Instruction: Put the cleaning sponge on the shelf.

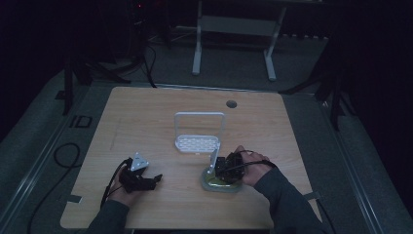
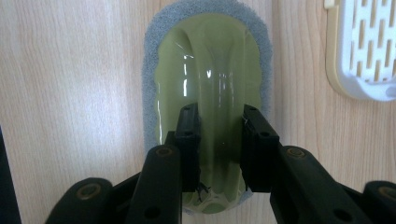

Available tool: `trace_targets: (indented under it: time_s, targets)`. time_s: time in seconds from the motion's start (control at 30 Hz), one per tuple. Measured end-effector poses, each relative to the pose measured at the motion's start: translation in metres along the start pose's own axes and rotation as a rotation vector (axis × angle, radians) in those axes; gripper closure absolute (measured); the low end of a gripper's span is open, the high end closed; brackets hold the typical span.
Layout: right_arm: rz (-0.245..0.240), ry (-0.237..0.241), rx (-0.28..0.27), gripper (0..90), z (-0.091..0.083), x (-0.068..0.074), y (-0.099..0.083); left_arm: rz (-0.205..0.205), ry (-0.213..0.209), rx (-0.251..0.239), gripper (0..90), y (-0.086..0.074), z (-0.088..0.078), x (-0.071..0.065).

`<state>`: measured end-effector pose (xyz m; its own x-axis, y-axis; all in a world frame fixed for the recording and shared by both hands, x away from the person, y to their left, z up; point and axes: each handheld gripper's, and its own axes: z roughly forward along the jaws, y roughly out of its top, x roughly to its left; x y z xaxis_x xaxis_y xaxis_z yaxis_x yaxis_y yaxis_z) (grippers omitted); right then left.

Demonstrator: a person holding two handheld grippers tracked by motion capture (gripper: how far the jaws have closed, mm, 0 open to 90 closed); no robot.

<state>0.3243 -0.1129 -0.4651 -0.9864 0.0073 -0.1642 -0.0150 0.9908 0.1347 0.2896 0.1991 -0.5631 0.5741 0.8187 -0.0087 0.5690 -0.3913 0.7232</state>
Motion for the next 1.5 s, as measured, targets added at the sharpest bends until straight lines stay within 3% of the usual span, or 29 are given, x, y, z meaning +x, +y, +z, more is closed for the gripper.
trace_targets:
  time_s: [0.87,1.23,1.5]
  targets:
    - [0.004,-0.010,-0.052,71.4,-0.001,-0.027,0.021,-0.002,-0.001,-0.002,21.2,0.000,0.000,0.000]
    - [-0.020,-0.041,-0.036,71.4,-0.001,-0.035,0.031,0.000,-0.001,-0.002,20.9,0.000,0.001,0.000]
    - [-0.006,-0.047,-0.047,71.5,0.001,-0.042,0.032,0.000,-0.001,-0.001,20.7,0.000,0.001,0.000]
